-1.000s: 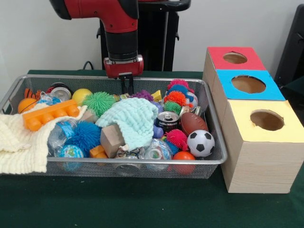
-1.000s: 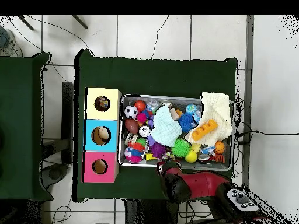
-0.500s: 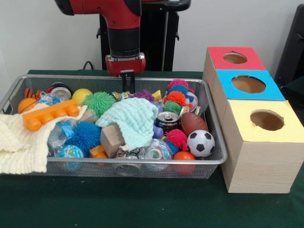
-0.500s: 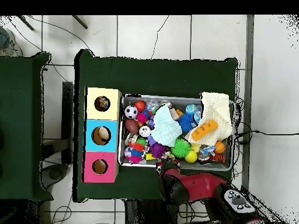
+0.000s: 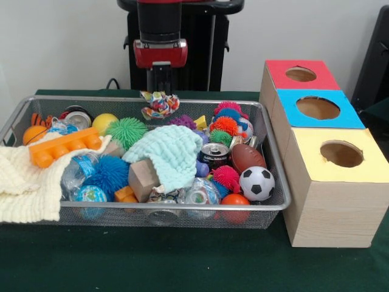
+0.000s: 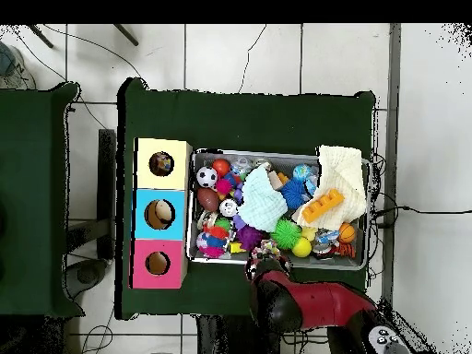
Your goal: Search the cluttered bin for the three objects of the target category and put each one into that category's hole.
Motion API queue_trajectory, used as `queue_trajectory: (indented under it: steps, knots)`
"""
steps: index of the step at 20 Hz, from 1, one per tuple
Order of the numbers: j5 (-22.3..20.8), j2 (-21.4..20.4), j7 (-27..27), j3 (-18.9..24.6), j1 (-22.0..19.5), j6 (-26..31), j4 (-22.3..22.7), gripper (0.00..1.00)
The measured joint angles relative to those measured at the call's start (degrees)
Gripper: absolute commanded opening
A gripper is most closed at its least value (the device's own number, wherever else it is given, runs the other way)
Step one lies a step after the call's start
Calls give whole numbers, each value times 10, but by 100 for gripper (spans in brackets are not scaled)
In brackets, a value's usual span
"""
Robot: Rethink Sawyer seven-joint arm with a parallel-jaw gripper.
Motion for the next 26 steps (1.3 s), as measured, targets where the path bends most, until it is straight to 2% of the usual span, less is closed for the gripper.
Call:
queue_trajectory:
  steps: [8, 12, 15, 18, 20, 26]
  knots:
    - [38, -64, 0, 32, -13, 40, 22, 0]
    - [47, -78, 0, 39, -7, 42, 23, 0]
    - [50, -82, 0, 36, 13, 42, 23, 0]
    - [62, -82, 0, 31, 63, 42, 23, 0]
    - [67, -82, 0, 31, 78, 42, 23, 0]
    - [110, -82, 0, 25, 159, 42, 24, 0]
